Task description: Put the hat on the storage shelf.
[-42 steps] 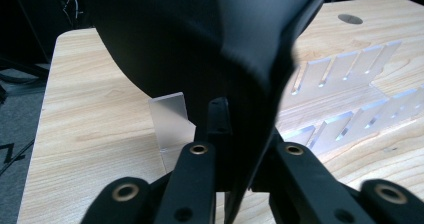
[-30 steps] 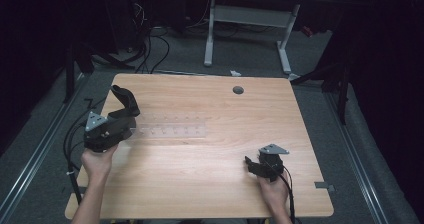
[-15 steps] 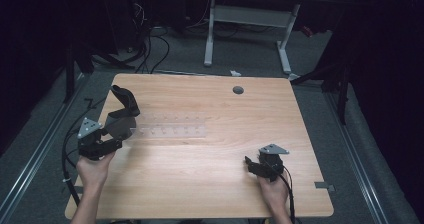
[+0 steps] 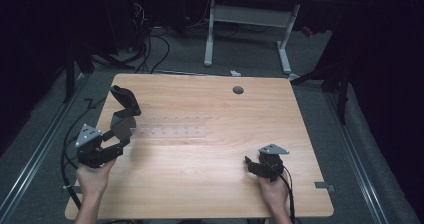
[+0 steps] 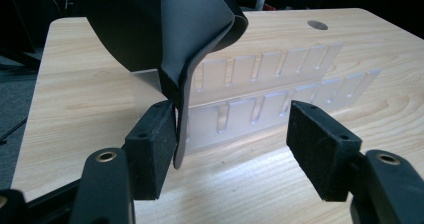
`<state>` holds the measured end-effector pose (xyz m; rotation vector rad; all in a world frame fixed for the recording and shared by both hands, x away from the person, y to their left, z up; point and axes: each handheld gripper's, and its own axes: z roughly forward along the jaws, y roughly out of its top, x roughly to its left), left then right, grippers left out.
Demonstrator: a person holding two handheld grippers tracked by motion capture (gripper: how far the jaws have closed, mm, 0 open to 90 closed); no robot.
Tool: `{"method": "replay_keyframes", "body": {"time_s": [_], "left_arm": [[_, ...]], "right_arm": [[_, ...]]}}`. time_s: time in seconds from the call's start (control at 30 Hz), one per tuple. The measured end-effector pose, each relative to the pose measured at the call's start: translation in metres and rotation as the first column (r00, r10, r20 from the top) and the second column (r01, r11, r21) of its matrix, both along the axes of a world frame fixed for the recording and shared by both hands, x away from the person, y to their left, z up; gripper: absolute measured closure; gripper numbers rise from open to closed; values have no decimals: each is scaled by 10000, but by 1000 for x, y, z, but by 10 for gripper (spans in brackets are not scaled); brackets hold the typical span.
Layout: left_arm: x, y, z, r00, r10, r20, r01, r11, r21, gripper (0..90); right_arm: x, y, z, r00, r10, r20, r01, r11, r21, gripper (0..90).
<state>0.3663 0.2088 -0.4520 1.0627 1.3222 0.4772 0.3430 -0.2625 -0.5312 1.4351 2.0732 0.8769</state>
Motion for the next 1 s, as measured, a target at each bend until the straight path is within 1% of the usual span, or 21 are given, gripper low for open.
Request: {"method": "replay_keyframes", "body": {"time_s": [0.17,0.27,0.33,0.37,0.43,0.53,0.6,0.7,0.8,0.9,1.0], "left_arm": [[-8,-3,-1,10000,64,44,-64,10000,63,373],[-14,-3,-1,9999,51,99,-50,9999,-132,377],[-18,-5,-2,9999,-10,131,12,9999,-145,378],[-21,-9,-3,9999,-117,119,119,9998,-140,379],[-22,-11,-3,9998,-200,96,201,9997,-134,379],[-25,-20,-6,9989,-465,70,464,9989,101,379],[-26,-26,-7,9978,-664,27,664,9978,54,379],[-27,-37,-10,9951,-990,-55,991,9951,56,378],[-28,-48,-14,9914,-1296,-153,1300,9910,305,377],[-28,-59,-17,9861,-1643,-241,1650,9859,284,377],[-28,-71,-21,9793,-1991,-375,2005,9789,383,377]], "right_arm": [[0,0,0,10000,-3,-5,3,10000,2,357],[0,0,0,10000,-2,-5,2,10000,1,357],[0,0,0,10000,-3,-3,3,10000,2,357],[0,0,0,10000,1,-5,-1,10000,6,357],[0,0,0,10000,-3,-3,3,10000,-1,357],[0,0,0,10000,-4,-4,4,10000,-2,357],[0,0,0,10000,-3,-6,3,10000,6,357],[0,0,0,10000,-3,-7,3,10000,7,357],[0,0,0,10000,-15,-7,15,10000,1,357],[0,0,0,10000,-11,-3,11,10000,0,357],[0,0,0,10000,-15,-8,15,10000,4,357]]}}
